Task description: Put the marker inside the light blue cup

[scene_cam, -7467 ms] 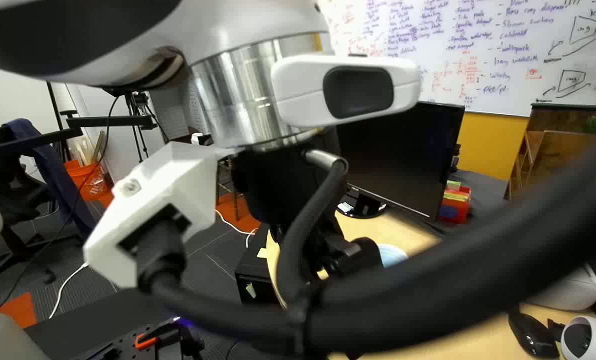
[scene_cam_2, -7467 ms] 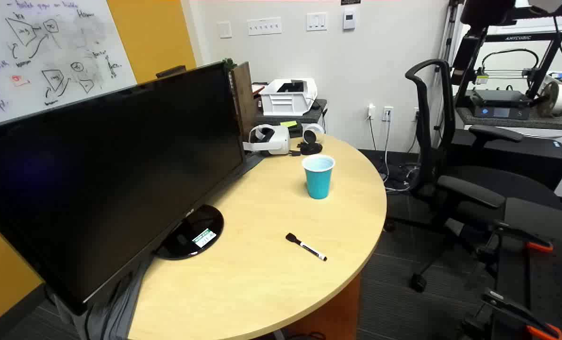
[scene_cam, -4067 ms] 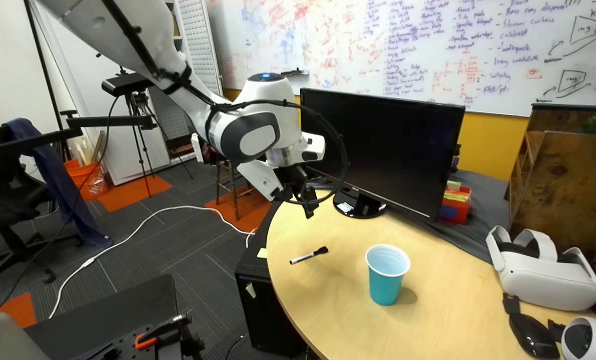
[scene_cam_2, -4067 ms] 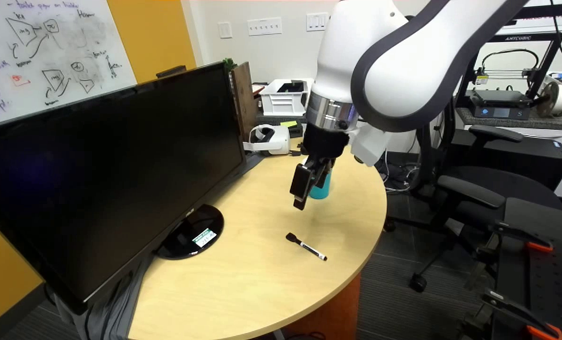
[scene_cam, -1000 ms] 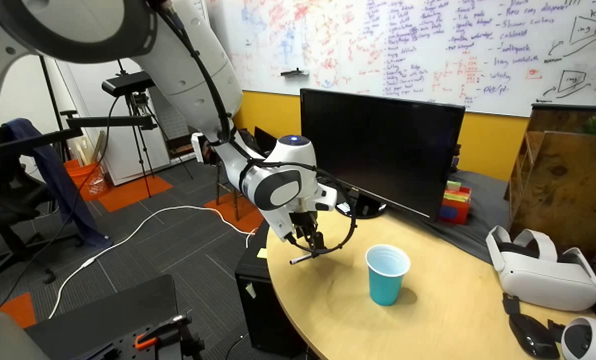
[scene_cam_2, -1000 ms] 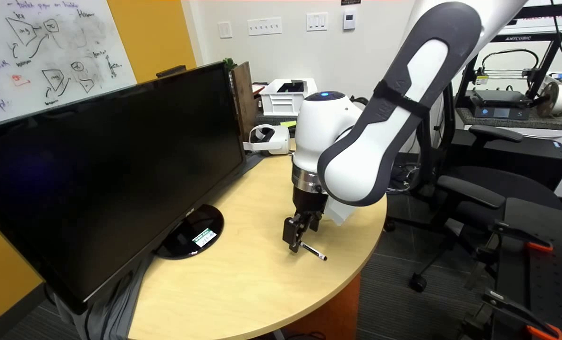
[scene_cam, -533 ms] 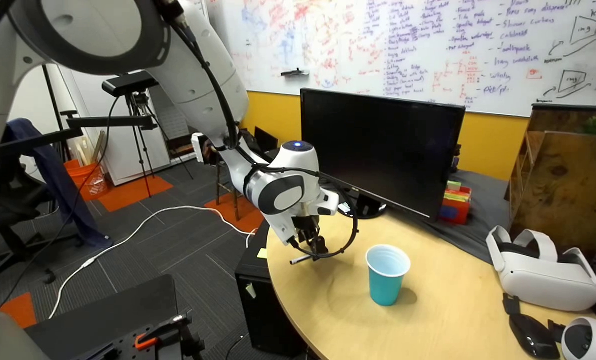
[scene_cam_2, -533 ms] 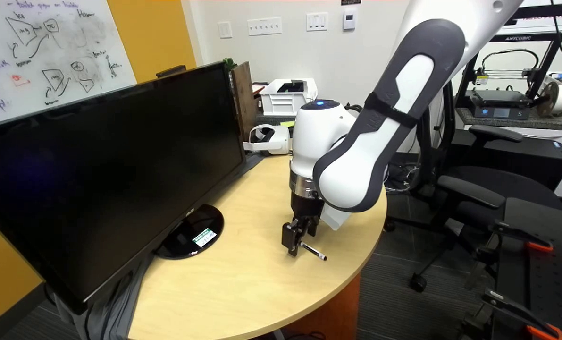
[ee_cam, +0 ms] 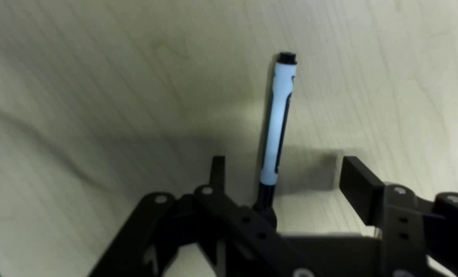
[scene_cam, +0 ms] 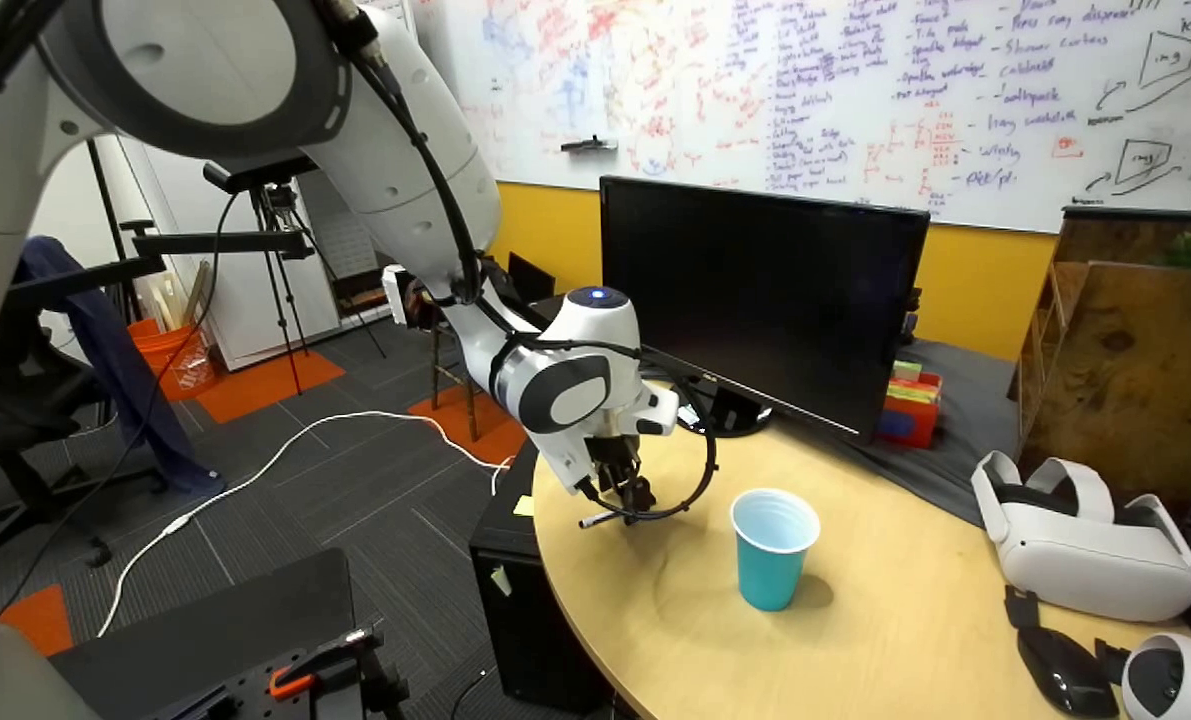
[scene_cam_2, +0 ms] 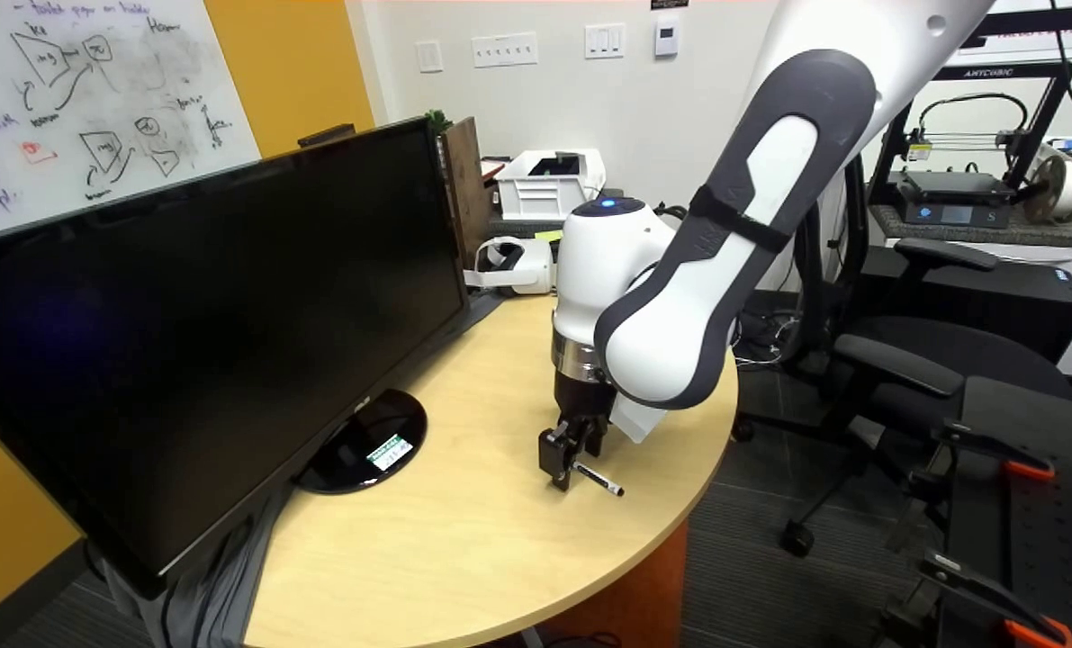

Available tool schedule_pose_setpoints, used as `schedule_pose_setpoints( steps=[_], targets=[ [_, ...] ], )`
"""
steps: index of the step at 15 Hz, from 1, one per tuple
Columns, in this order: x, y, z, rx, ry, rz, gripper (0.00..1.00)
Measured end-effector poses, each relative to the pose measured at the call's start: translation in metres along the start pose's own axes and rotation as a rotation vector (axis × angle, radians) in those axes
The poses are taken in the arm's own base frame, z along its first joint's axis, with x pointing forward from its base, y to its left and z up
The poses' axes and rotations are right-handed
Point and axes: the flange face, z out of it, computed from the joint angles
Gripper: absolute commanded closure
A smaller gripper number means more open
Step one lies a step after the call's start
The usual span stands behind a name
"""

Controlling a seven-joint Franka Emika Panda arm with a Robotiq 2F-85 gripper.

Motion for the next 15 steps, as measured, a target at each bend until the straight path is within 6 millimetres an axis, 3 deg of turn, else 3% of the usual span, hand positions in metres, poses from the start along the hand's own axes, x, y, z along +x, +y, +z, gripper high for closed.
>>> schedule_pose_setpoints(
  steps=[2, 4, 7, 15],
  targets=[
    [0.0005, 0.0003, 0.0007, 0.0, 0.0, 0.001, 0.47],
    [0.0009, 0.0004, 0.0008, 0.0, 0.0, 0.001, 0.75],
    [0.0036, 0.004, -0.0007, -0.004, 0.005, 0.006, 0.98],
    [0.004, 0.0043, -0.0007, -0.005, 0.006, 0.007, 0.97]
  ],
)
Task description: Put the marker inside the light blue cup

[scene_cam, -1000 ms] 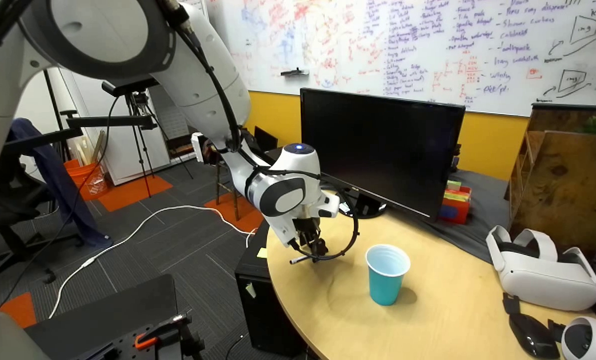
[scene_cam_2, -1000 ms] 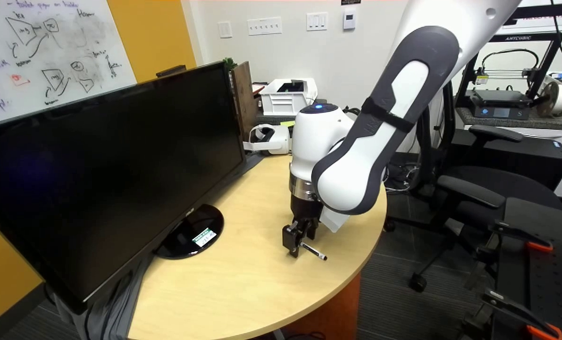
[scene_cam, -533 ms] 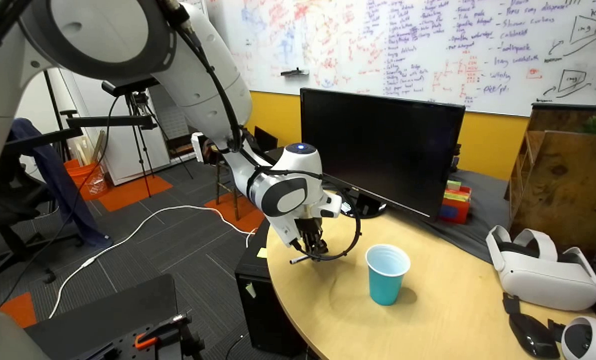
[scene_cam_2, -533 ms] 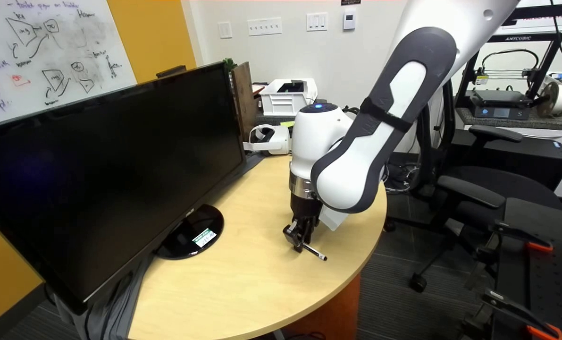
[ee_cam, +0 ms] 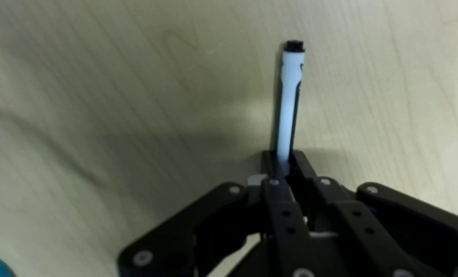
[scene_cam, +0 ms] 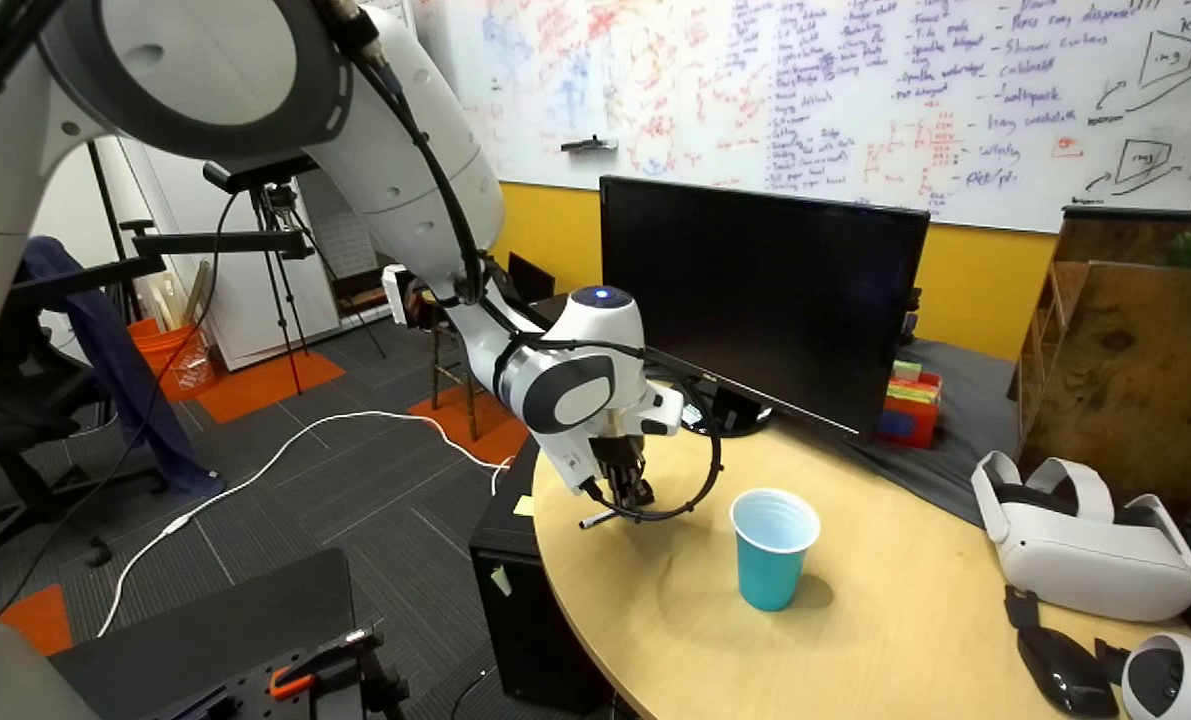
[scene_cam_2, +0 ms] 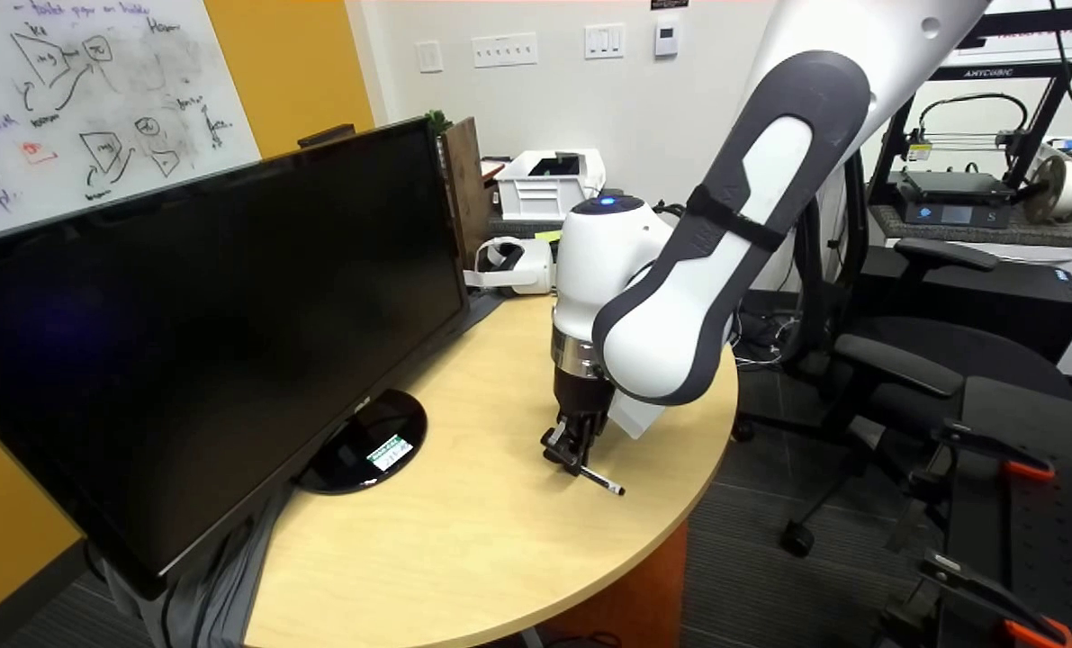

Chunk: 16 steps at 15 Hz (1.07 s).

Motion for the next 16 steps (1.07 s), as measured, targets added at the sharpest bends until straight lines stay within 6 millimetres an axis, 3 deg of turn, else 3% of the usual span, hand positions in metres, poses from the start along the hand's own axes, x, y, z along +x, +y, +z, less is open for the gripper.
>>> schedule_pose_setpoints(
  steps=[7, 16],
  targets=[
    [0.003, -0.006, -0.012, -0.071, 0.038, 0.052, 0.97],
    [0.013, -0.008, -0.068, -0.25, 0.199, 0.115, 0.97]
  ],
)
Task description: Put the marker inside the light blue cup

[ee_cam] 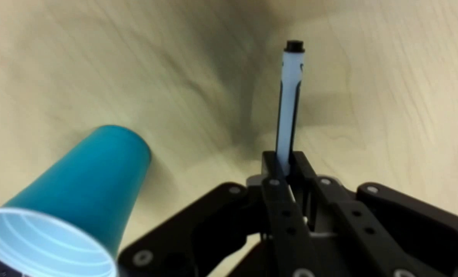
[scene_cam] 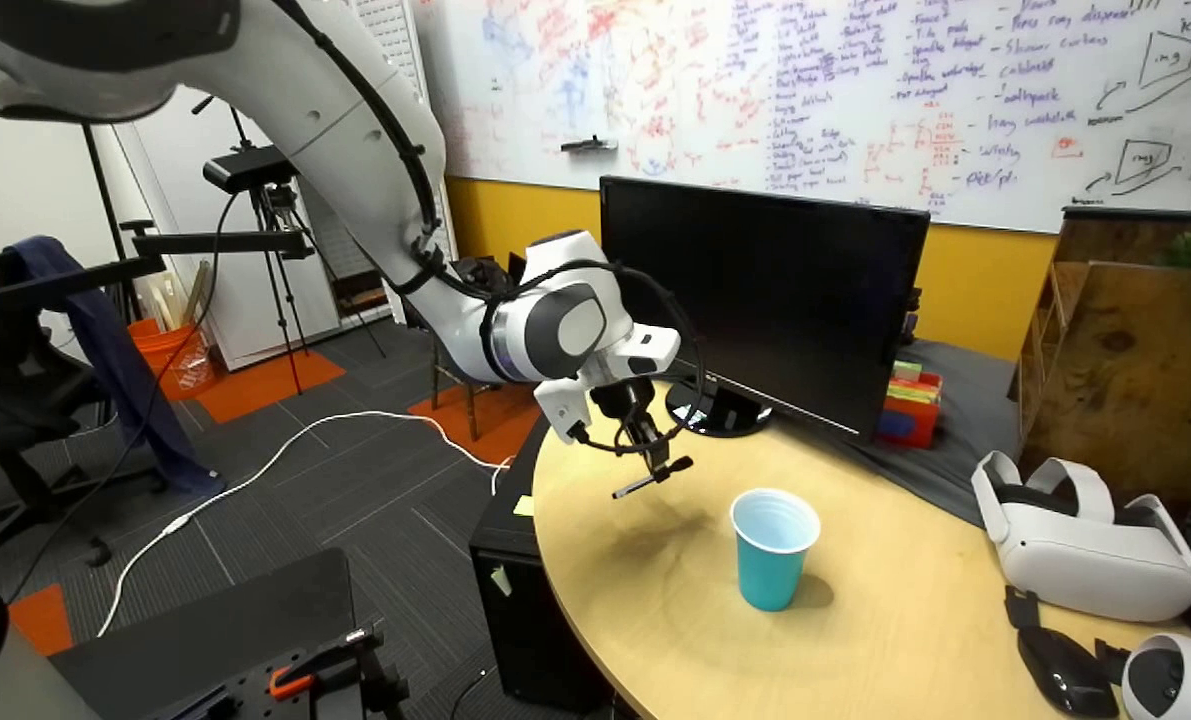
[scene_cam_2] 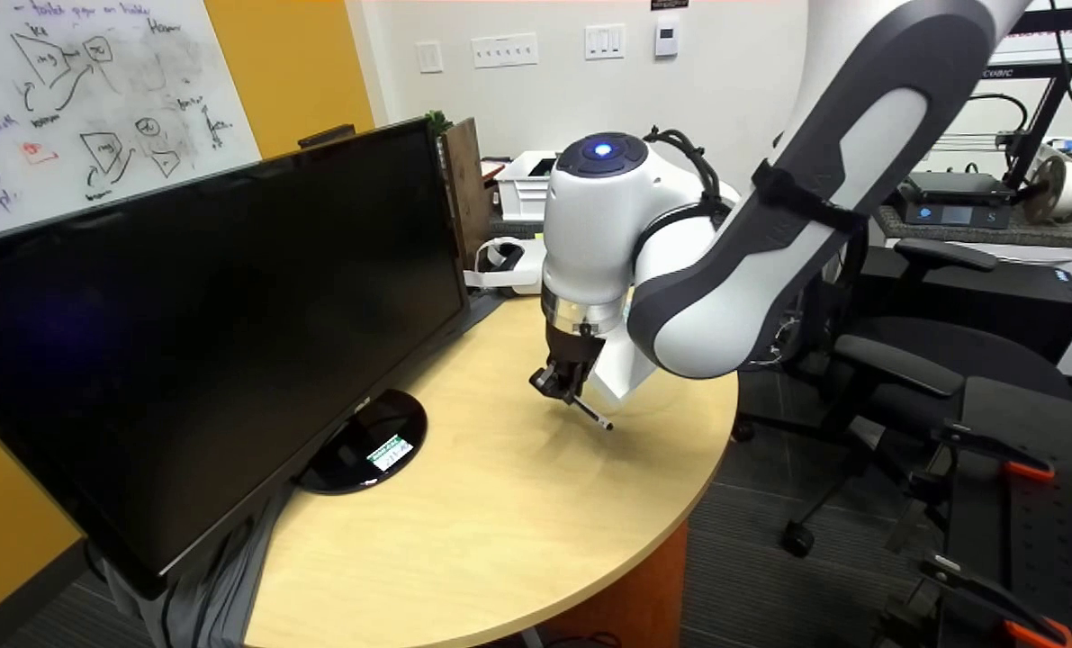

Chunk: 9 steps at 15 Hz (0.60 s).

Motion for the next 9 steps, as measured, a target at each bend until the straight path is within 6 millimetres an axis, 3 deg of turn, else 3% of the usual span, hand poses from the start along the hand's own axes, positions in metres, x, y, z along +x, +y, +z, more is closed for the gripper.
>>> schedule_pose_setpoints(
  steps=[9],
  targets=[
    [0.009, 0.007, -0.041, -0.163, 0.197, 0.147, 0.97]
  ],
)
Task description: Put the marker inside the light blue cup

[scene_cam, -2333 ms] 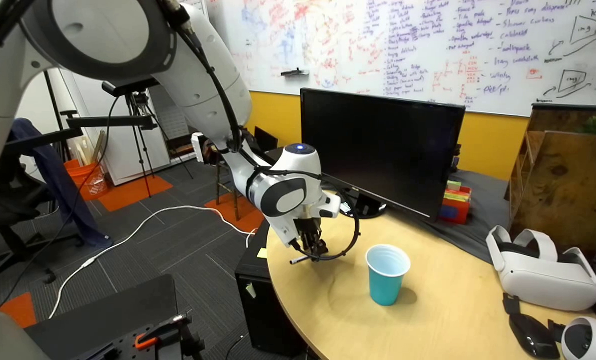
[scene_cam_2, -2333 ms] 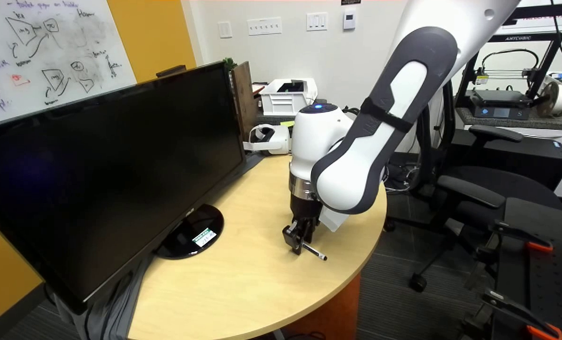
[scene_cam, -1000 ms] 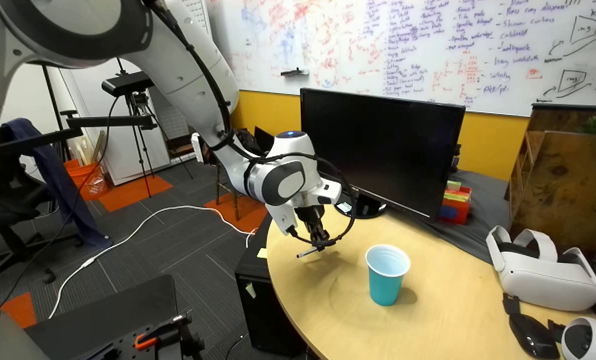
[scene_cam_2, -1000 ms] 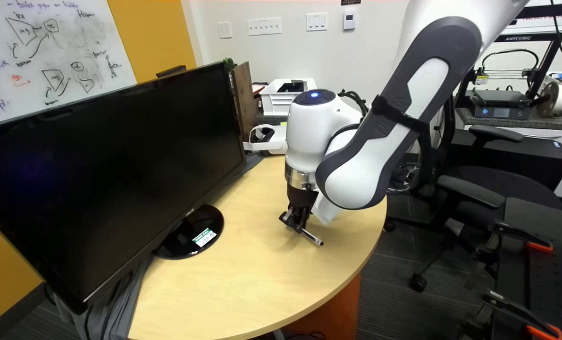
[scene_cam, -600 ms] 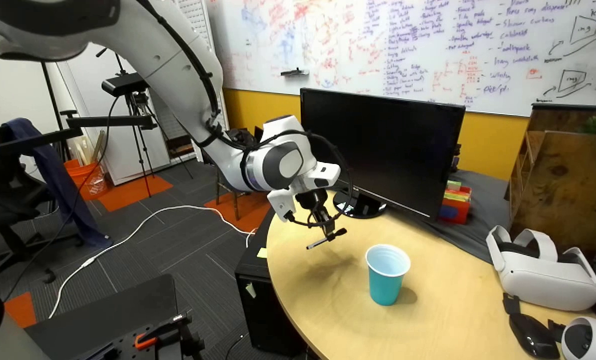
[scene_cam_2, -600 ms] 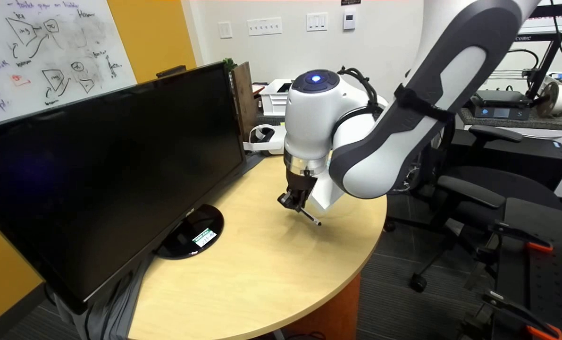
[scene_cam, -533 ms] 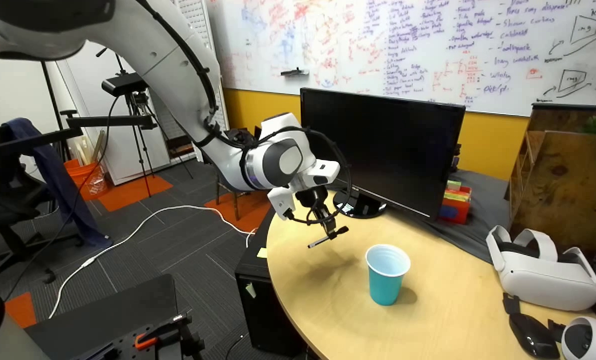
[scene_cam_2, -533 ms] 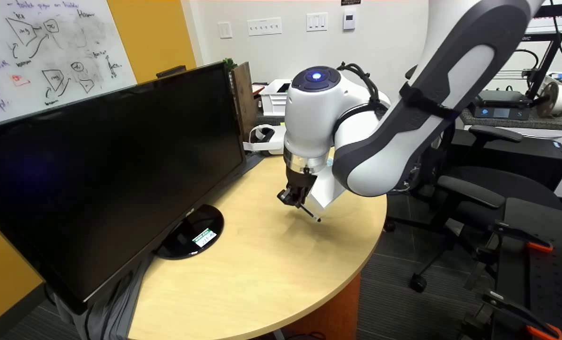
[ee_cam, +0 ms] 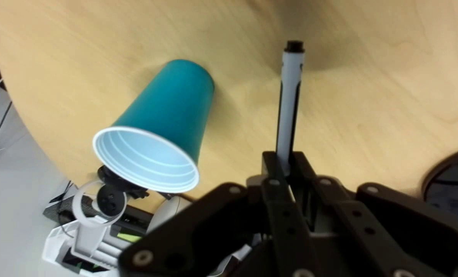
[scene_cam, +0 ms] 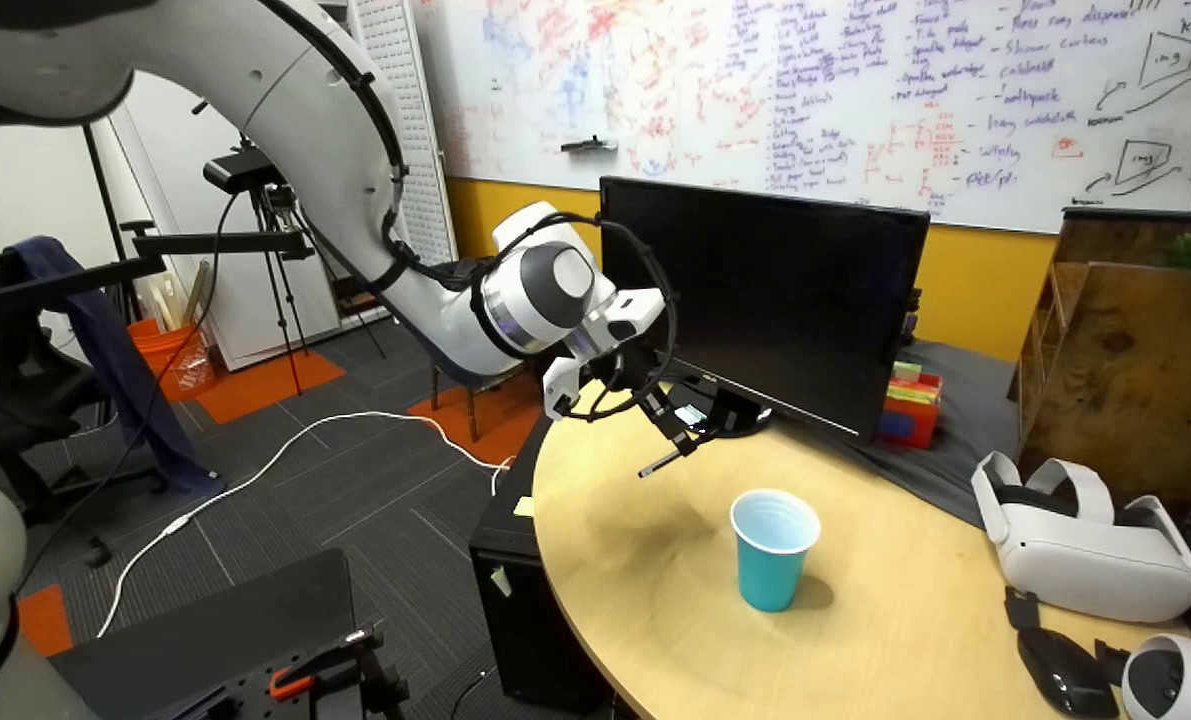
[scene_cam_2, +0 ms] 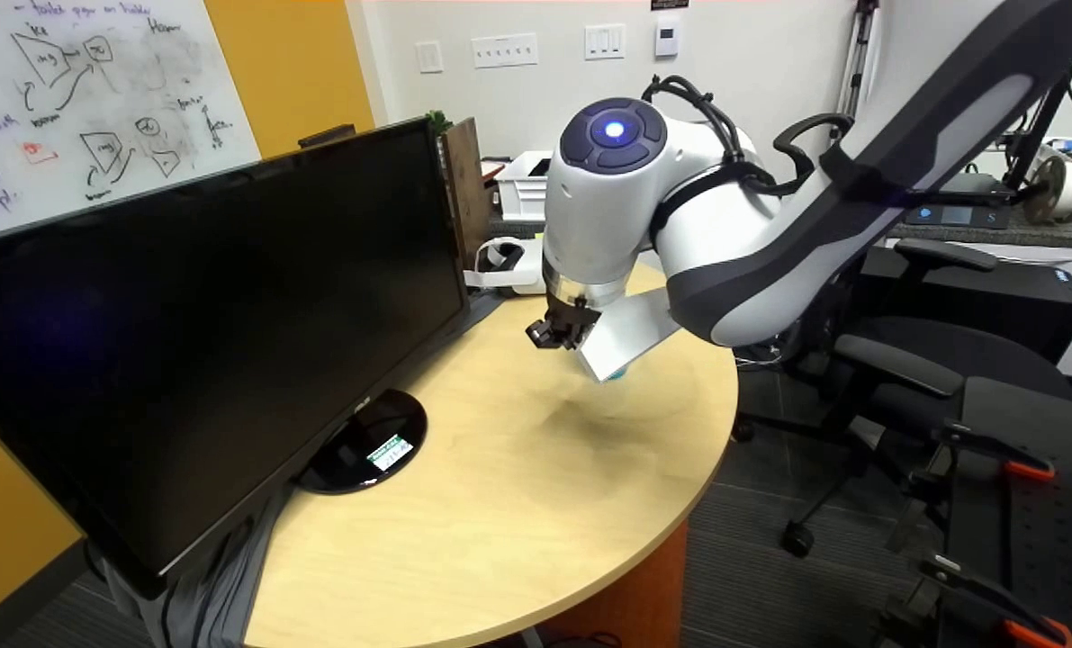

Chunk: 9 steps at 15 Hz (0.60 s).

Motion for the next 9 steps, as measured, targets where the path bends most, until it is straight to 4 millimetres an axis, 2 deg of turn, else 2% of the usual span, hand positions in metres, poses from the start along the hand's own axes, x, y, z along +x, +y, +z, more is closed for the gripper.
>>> schedule_pose_setpoints(
  steps=[5, 9],
  targets=[
    [0.0, 0.009, -0.015, -0.092, 0.075, 0.11, 0.97],
    [-0.004, 0.018, -0.015, -0.175, 0.112, 0.189, 0.97]
  ],
)
